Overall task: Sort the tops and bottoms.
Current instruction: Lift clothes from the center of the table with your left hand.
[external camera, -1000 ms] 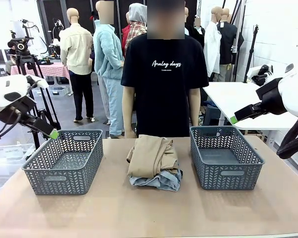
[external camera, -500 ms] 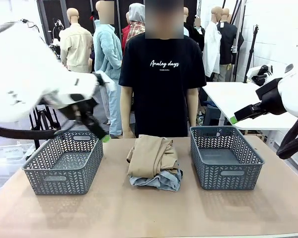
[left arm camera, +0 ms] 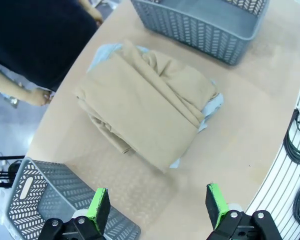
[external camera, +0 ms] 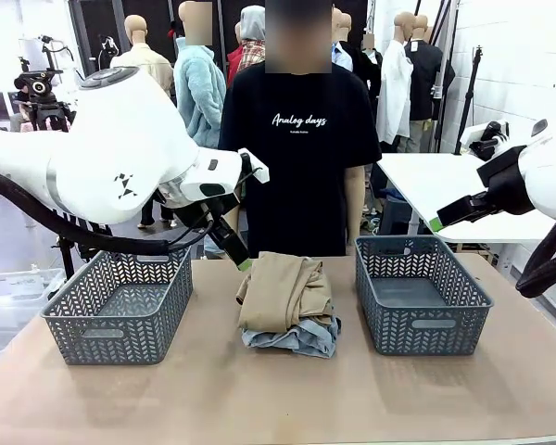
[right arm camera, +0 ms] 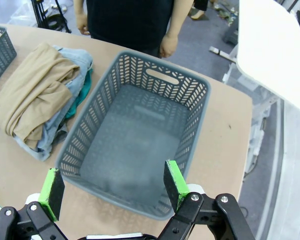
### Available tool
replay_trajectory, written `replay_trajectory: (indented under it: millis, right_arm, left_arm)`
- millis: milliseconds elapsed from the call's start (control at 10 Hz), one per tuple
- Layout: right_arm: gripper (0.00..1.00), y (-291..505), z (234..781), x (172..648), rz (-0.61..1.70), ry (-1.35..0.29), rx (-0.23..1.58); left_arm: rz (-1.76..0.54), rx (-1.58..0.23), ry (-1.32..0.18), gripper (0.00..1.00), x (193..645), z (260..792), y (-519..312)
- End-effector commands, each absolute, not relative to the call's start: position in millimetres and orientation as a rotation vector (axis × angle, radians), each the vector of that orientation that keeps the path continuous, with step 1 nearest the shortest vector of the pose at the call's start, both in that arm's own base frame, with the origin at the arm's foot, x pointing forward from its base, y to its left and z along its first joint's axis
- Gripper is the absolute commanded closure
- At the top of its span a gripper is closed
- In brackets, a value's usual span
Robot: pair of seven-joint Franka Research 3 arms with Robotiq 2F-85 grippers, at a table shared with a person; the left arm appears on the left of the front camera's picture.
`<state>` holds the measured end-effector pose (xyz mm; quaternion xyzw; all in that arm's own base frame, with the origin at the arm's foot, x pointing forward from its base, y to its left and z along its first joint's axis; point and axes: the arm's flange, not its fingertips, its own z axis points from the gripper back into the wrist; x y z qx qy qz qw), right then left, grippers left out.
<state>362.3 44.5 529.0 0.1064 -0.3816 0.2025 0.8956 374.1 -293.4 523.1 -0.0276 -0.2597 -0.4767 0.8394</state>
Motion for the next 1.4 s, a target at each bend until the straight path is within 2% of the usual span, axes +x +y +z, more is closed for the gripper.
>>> replay_trajectory:
  millis: [0,400,700,900,1300]
  right_arm:
    - [0.00,45.0,527.3,363.6,0.411,-0.783,0.222]
    - [0.00,45.0,527.3,363.6,0.411,-0.783,0.222]
    - [0.00,45.0,527.3,363.6,0.411,-0.783,0.222]
    - [0.00,45.0,527.3,363.6,0.411,-0.783,0.222]
    - [0.00,45.0,527.3,363.6,0.411,-0.783,0.222]
  left_arm:
    - [-1.032,-0.047,-0.557,0.00,362.9,531.0,-286.1]
    - [-0.988,-0.064,-0.561,0.00,388.0,521.5,-311.5]
    - [-0.945,-0.050,-0.413,0.00,449.1,478.9,-350.7]
    - [-0.897,0.051,-0.384,0.00,475.4,452.6,-364.1]
    - [-0.829,0.074,-0.362,0.00,500.5,418.0,-377.9]
